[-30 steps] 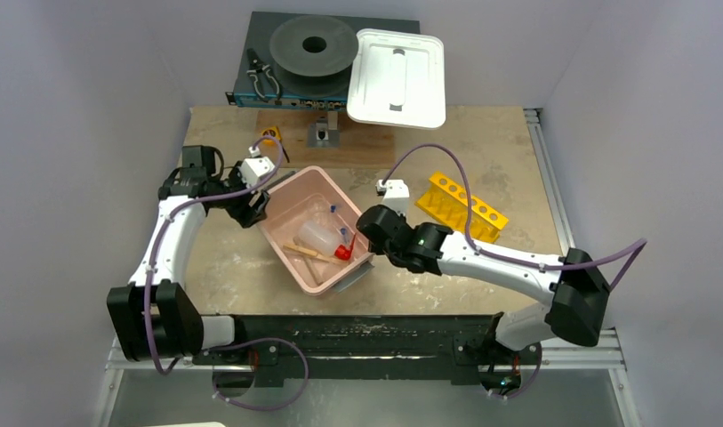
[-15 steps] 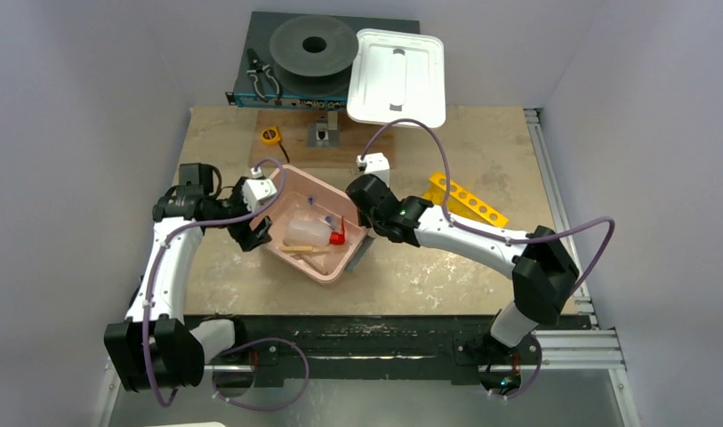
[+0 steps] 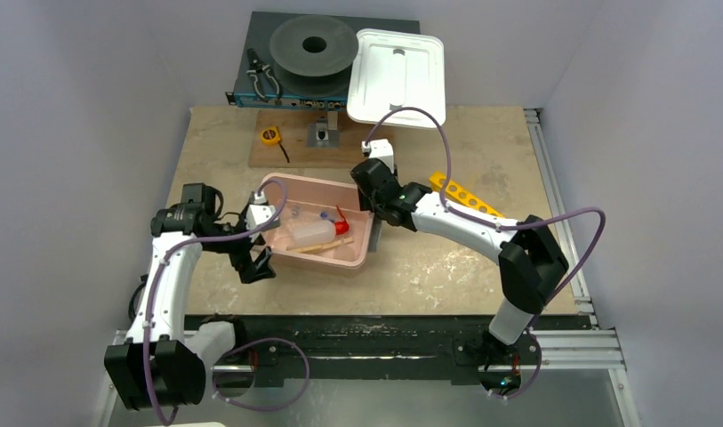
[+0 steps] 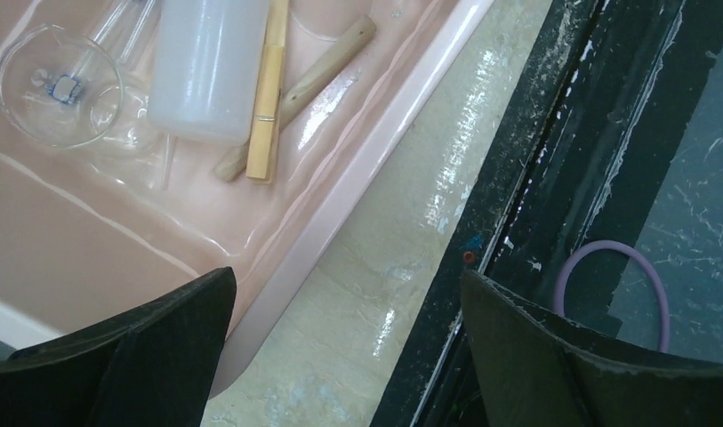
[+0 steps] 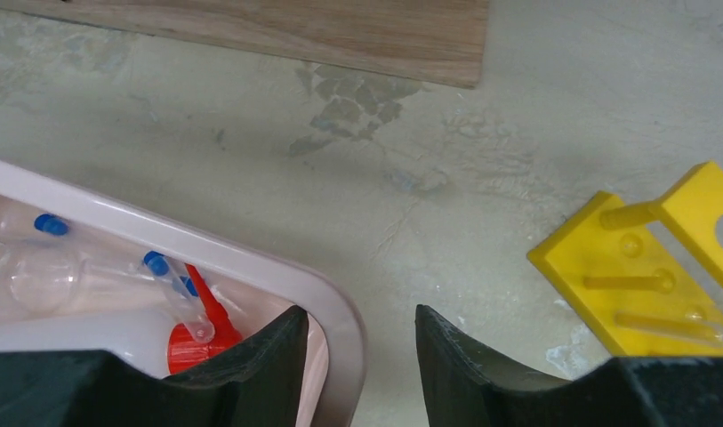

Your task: Organize the chemistry lab equipment

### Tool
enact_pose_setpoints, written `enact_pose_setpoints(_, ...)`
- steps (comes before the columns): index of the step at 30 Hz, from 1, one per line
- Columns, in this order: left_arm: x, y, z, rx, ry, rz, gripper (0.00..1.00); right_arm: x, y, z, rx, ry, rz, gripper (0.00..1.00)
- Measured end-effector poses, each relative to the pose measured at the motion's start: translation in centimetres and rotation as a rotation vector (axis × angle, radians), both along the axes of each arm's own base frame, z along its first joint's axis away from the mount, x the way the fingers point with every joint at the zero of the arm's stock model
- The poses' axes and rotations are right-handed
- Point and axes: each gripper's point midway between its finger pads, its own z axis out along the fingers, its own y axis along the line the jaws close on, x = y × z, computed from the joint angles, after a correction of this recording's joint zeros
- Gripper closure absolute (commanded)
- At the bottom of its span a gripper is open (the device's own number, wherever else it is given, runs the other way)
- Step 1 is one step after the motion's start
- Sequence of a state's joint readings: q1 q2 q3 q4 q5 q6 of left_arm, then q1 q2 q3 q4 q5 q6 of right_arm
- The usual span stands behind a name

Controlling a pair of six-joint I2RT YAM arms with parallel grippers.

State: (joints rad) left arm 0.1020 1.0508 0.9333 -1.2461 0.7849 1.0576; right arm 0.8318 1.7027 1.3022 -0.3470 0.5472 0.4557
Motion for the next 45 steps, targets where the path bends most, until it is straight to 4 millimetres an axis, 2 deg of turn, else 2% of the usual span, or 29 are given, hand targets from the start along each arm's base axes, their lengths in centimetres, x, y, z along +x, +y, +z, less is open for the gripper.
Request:
enact_pose_setpoints(5, 0.2, 0.0, 0.9, -0.007, -0.009, 0.048, 0.01, 0.5, -0.7, 0.5, -0.037, -0.023, -0.014, 0.46)
enact_pose_setpoints(10, 1.2, -0.4, 4.3, -0.039, -0.074, 0.090, 0.00, 0.9, -1.1, 2.0, -0.049, -0.047, -0.014, 0.43)
enact_pose_setpoints(12, 1.4, -0.5, 5.3, -0.057, -0.089, 0.116, 0.00, 0.8, -1.3, 3.2, -0.037, -0.065, -0.017, 0.42)
enact_pose_setpoints(15, 1.8, -0.7, 6.4, -0.084, -0.087, 0.179, 0.00, 0.3, -1.7, 6.4, 0.012, -0.104, -0.016, 0.40)
enact_pose_setpoints(22, 4.2, -0.1, 9.2, -0.119, -0.101, 0.348, 0.00, 0.4, -1.4, 18.8, 0.227, -0.271, 0.003, 0.26)
enact_pose_setpoints(23, 4.6, 0.0, 9.5, -0.119, -0.109, 0.366, 0.00, 0.5, -1.9, 20.6, 0.259, -0.296, -0.003, 0.25)
enact_pose_setpoints(25, 5.0, 0.4, 9.8, -0.114, -0.118, 0.403, 0.00, 1.0, -2.8, 22.8, 0.304, -0.321, -0.006, 0.23)
enact_pose_setpoints(28, 5.6, 0.9, 9.9, -0.102, -0.131, 0.453, 0.00, 3.1, -5.9, 25.0, 0.368, -0.343, -0.055, 0.21)
enact_pose_setpoints(30, 5.8, 1.2, 10.2, -0.097, -0.146, 0.475, 0.00, 4.6, -8.5, 25.2, 0.391, -0.342, -0.109, 0.19)
enact_pose_setpoints(34, 5.6, 1.4, 10.7, -0.094, -0.171, 0.494, 0.00, 6.3, -12.7, 23.9, 0.406, -0.301, -0.212, 0.17)
enact_pose_setpoints(36, 5.4, 1.4, 10.8, -0.094, -0.180, 0.496, 0.00, 6.6, -13.5, 23.1, 0.418, -0.281, -0.238, 0.16)
enact_pose_setpoints(40, 5.4, 1.4, 10.9, -0.094, -0.185, 0.496, 0.00, 6.8, -15.1, 19.6, 0.450, -0.208, -0.282, 0.16)
enact_pose_setpoints(43, 5.4, 1.4, 10.8, -0.094, -0.183, 0.496, 0.00, 6.8, -15.4, 17.1, 0.475, -0.144, -0.302, 0.18)
enact_pose_setpoints(45, 5.4, 1.5, 10.8, -0.091, -0.183, 0.498, 0.00, 7.2, -15.1, 16.3, 0.503, -0.118, -0.306, 0.19)
